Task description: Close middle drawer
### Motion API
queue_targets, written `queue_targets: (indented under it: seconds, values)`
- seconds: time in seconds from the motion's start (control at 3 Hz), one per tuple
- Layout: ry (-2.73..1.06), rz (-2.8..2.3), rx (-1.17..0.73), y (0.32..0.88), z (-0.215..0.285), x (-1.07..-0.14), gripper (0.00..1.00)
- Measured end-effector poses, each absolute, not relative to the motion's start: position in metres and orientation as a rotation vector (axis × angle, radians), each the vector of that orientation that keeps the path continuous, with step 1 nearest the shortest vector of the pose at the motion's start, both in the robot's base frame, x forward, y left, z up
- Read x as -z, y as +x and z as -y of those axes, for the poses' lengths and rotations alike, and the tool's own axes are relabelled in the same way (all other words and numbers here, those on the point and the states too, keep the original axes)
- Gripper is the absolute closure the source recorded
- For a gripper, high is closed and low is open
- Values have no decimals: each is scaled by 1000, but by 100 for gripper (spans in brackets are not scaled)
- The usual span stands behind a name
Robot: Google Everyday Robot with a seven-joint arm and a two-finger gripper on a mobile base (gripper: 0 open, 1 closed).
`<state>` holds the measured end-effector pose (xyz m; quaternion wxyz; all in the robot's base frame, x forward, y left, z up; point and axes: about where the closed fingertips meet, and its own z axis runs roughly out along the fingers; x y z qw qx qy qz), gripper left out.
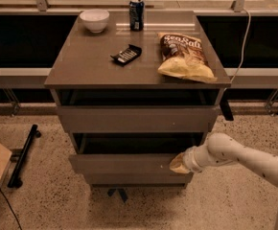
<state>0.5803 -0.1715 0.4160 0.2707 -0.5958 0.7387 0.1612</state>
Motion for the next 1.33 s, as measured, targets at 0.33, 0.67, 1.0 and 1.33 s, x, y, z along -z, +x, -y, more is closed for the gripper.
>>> queue_targets:
  seconds: [0.33, 0.67, 1.0, 1.33]
  values:
    - [-1609, -1990, -440, 579, 169, -414, 50]
    - [-1611, -1989, -445, 578, 167, -413, 26]
    - [-1613, -1989, -450, 577, 166, -411, 5]
    - [-1614, -1988, -452, 577, 165, -411, 0]
